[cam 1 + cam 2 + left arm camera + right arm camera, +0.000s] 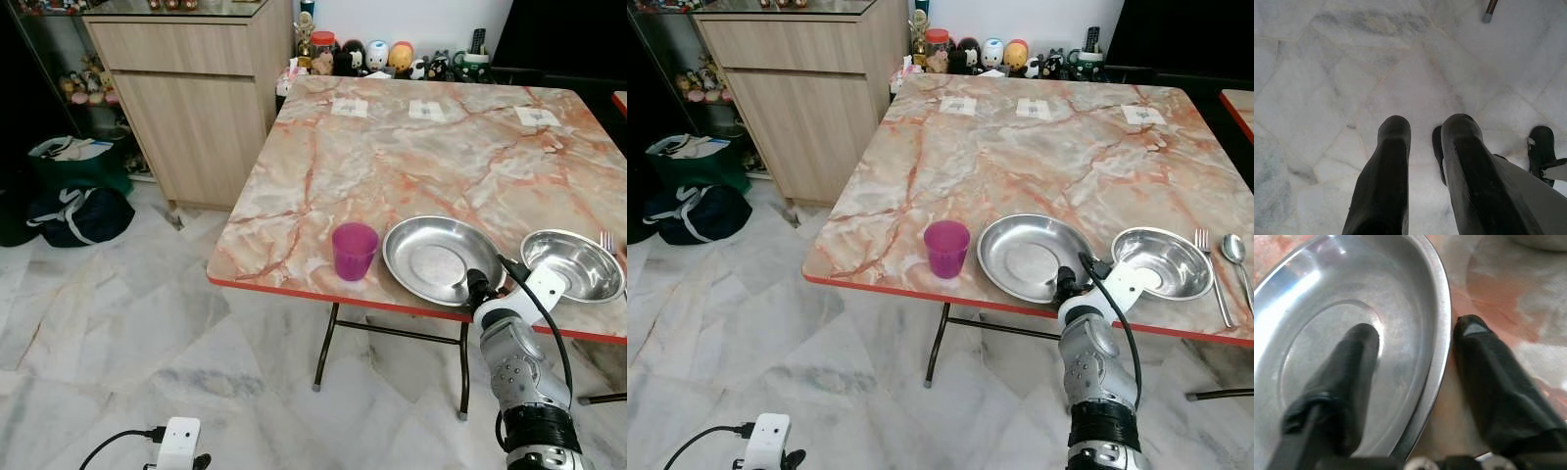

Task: Setting the table

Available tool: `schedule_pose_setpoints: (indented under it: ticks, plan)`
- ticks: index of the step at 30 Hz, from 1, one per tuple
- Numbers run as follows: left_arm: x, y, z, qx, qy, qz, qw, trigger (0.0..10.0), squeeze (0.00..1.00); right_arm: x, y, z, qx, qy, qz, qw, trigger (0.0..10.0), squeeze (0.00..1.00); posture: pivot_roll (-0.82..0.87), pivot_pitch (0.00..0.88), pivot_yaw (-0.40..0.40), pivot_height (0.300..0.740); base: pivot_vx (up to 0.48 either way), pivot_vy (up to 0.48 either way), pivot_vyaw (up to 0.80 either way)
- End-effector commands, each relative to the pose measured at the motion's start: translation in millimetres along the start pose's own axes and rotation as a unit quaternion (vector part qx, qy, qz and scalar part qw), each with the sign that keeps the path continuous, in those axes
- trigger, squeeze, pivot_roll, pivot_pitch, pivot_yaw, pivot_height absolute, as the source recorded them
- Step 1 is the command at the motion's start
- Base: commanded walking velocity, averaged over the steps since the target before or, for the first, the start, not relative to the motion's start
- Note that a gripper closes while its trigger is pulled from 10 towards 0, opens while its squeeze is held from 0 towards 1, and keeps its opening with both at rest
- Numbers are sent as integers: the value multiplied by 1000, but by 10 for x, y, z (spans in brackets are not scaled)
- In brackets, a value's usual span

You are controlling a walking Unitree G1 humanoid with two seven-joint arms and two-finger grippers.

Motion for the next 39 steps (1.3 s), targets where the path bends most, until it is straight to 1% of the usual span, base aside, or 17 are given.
schedule_pose_setpoints:
  ticks: [1, 9, 19, 22, 25, 29, 30, 31, 33, 35, 36, 37, 38, 39]
  plan:
    - [-59, -16, 33, 6, -5, 7, 1000, 10000, 0, -67, 18, 0, -5, -10, 19, 1000, 0, 0, 9, 63, -13, 740, 0, 0, 0]
    - [-66, -17, 31, 5, -6, 8, 1000, 10000, 0, -76, 32, 7, -6, -20, 23, 1000, 0, 0, 10, 64, -13, 740, 0, 0, 0]
    - [-73, -17, 29, 7, -4, 10, 1000, 10000, 0, -96, 33, 84, 3, -17, 24, 1000, 0, 0, 14, 59, -18, 740, 0, 0, 0]
    - [-71, -17, 30, 8, -3, 9, 1000, 10000, 0, -79, 36, 98, 4, -21, 20, 1000, 0, 0, 13, 58, -20, 740, 0, 0, 0]
    - [-74, -16, 29, 10, 0, 11, 1000, 10000, 0, -36, 36, 108, 6, -18, 5, 1000, 0, 0, 12, 56, -21, 740, 0, 0, 0]
    - [-73, -15, 19, 9, 0, 10, 1000, 10000, 0, 63, 16, 143, 10, 0, -30, 999, 0, 0, 12, 56, -22, 740, 0, 0, 0]
    - [-74, -15, 9, 7, 2, 10, 1000, 10000, 0, 144, -7, 163, 11, -18, -61, 998, 0, 0, 11, 55, -23, 740, 0, 0, 0]
    - [-73, -15, 5, 6, 4, 10, 1000, 10000, 0, 188, -21, 178, 13, -28, -78, 997, 0, 0, 11, 55, -23, 740, 0, 0, 0]
    - [-73, -14, -7, 4, 12, 9, 1000, 10000, 0, 288, -65, 219, 19, -37, -117, 992, 0, 0, 11, 56, -23, 740, 0, 0, 0]
    - [-74, -14, -12, 4, 13, 9, 1000, 10000, 0, 358, -103, 243, 23, -25, -144, 989, 0, 0, 10, 53, -22, 740, 0, 0, 0]
    - [-79, -14, -13, 6, 14, 9, 1000, 10000, 0, 444, -155, 263, 28, -14, -180, 983, 0, 0, 6, 46, -21, 740, 0, 0, 0]
    - [-81, -15, -13, 7, 14, 10, 1000, 10000, 0, 465, -170, 269, 29, -12, -189, 981, 0, 0, 6, 46, -21, 740, 0, 0, 0]
    - [-83, -15, -12, 8, 15, 10, 1000, 10000, 0, 503, -201, 300, 42, 5, -204, 978, 0, 0, 6, 40, -19, 740, 0, 0, 0]
    - [-83, -15, -12, 8, 15, 10, 1000, 10000, 0, 503, -201, 300, 42, 5, -204, 978, 0, 0, 6, 40, -19, 740, 0, 0, 0]
Point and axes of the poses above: a point about 5 cm out from each wrist's last joint towards the gripper, its own y axis pointing out of the wrist towards the gripper, its own x axis along the axis of the wrist's last joint, z = x × y, the point moved 4 cm from there along y, pointing out of the wrist towards the gripper, and after that the axes turned 4 degrees about -y, right-handed, at the moved point
